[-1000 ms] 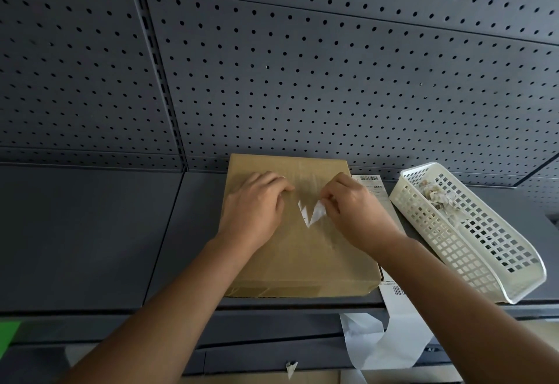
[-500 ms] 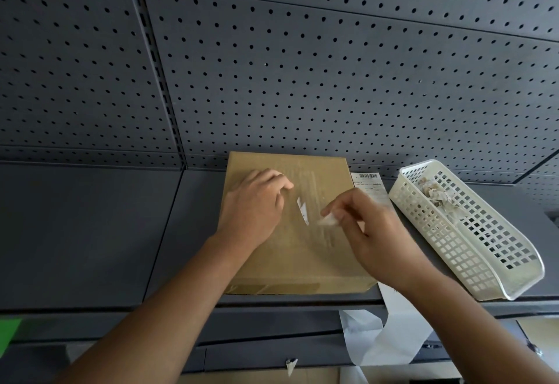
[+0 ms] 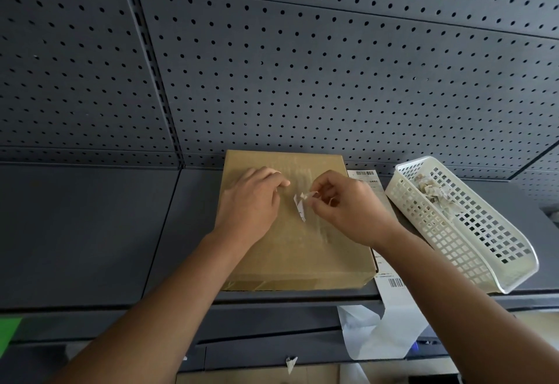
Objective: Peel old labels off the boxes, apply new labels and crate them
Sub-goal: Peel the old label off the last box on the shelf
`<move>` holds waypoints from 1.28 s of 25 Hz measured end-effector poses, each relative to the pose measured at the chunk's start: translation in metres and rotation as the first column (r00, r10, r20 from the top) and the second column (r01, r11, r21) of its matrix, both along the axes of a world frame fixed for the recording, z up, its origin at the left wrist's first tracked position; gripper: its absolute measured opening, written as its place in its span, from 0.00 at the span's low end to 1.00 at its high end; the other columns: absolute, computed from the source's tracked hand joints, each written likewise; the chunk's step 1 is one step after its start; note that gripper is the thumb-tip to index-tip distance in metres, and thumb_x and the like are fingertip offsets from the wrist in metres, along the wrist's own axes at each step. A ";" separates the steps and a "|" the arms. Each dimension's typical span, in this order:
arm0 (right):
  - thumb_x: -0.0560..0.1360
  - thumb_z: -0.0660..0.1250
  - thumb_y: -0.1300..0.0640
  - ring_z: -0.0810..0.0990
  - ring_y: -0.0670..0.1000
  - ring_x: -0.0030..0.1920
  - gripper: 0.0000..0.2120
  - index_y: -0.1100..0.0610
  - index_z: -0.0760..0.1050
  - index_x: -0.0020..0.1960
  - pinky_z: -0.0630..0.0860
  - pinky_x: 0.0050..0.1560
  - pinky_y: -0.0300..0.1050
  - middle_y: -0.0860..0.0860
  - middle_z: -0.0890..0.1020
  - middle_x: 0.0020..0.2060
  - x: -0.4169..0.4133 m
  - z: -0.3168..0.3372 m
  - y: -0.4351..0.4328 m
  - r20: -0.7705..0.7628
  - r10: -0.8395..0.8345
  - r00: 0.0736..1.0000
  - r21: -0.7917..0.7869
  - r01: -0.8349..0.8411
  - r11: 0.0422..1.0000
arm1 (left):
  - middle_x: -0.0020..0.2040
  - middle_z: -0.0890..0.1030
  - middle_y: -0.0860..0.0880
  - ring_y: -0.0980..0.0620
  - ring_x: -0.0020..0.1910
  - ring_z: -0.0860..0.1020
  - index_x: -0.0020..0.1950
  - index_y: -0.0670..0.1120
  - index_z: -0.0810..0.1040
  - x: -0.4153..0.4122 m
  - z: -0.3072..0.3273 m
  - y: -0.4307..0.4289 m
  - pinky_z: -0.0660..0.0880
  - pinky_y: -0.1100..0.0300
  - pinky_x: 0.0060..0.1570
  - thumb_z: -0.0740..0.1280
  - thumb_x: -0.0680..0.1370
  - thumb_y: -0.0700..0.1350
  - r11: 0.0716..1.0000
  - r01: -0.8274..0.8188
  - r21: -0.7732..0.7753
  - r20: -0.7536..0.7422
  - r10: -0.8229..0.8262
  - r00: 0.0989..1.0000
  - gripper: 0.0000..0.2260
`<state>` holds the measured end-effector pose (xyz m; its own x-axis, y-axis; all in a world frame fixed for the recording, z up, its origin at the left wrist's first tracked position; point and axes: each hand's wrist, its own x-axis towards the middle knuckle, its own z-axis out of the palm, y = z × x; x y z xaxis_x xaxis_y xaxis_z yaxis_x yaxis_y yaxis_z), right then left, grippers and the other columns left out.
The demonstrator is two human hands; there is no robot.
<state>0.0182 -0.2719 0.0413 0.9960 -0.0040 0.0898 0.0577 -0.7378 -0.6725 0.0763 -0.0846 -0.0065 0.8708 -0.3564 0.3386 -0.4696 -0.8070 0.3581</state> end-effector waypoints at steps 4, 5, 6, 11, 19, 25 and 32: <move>0.77 0.65 0.63 0.79 0.41 0.41 0.05 0.55 0.76 0.51 0.72 0.42 0.31 0.43 0.82 0.40 0.017 -0.010 0.006 0.059 0.037 0.998 -0.011 -0.037 0.999 | 0.58 0.79 0.60 0.58 0.58 0.75 0.57 0.56 0.81 0.000 -0.001 -0.001 0.72 0.62 0.46 0.63 0.80 0.42 1.000 0.000 -0.019 0.016 0.001 1.000 0.12; 0.77 0.63 0.65 0.79 0.41 0.40 0.07 0.55 0.75 0.51 0.72 0.41 0.30 0.43 0.83 0.40 0.020 -0.012 0.006 0.070 0.043 0.997 -0.015 -0.042 0.999 | 0.57 0.80 0.60 0.58 0.58 0.75 0.56 0.56 0.81 0.000 -0.001 -0.001 0.73 0.62 0.45 0.63 0.80 0.42 1.000 0.000 -0.022 0.021 0.000 1.000 0.12; 0.77 0.61 0.66 0.79 0.41 0.39 0.08 0.55 0.74 0.51 0.72 0.40 0.30 0.43 0.83 0.39 0.022 -0.015 0.006 0.085 0.049 0.995 -0.025 -0.047 0.999 | 0.57 0.80 0.60 0.58 0.58 0.75 0.56 0.56 0.81 0.000 -0.002 -0.001 0.73 0.62 0.44 0.64 0.80 0.42 1.000 0.001 -0.025 0.025 -0.001 1.000 0.12; 0.76 0.60 0.69 0.76 0.38 0.33 0.09 0.59 0.75 0.50 0.66 0.33 0.27 0.46 0.82 0.34 0.028 -0.023 0.009 0.215 0.121 0.969 -0.119 -0.097 0.988 | 0.55 0.80 0.59 0.57 0.56 0.76 0.54 0.54 0.81 0.001 -0.005 -0.001 0.72 0.62 0.45 0.65 0.79 0.41 1.000 0.000 -0.028 0.071 0.002 0.997 0.10; 0.76 0.60 0.70 0.76 0.37 0.33 0.09 0.59 0.74 0.50 0.66 0.34 0.26 0.44 0.80 0.31 0.027 -0.028 0.011 0.262 0.159 0.952 -0.122 -0.131 0.984 | 0.56 0.80 0.59 0.55 0.56 0.76 0.55 0.55 0.81 0.004 -0.007 -0.002 0.75 0.59 0.46 0.65 0.79 0.42 1.000 0.007 -0.009 0.065 -0.006 0.998 0.10; 0.76 0.59 0.72 0.75 0.37 0.32 0.10 0.61 0.73 0.50 0.65 0.35 0.26 0.43 0.78 0.30 0.029 -0.026 0.014 0.275 0.195 0.942 -0.134 -0.163 0.977 | 0.56 0.80 0.59 0.55 0.57 0.76 0.56 0.54 0.81 0.006 -0.010 0.000 0.75 0.58 0.48 0.65 0.79 0.41 1.000 0.002 -0.003 0.068 -0.002 0.998 0.11; 0.77 0.59 0.70 0.77 0.41 0.34 0.10 0.57 0.73 0.50 0.67 0.35 0.28 0.46 0.81 0.32 0.031 -0.027 0.012 0.253 0.118 0.960 -0.020 -0.117 0.993 | 0.55 0.81 0.57 0.53 0.55 0.77 0.55 0.52 0.81 0.005 -0.009 -0.002 0.76 0.56 0.45 0.66 0.77 0.41 1.000 0.002 -0.016 0.085 -0.001 0.996 0.10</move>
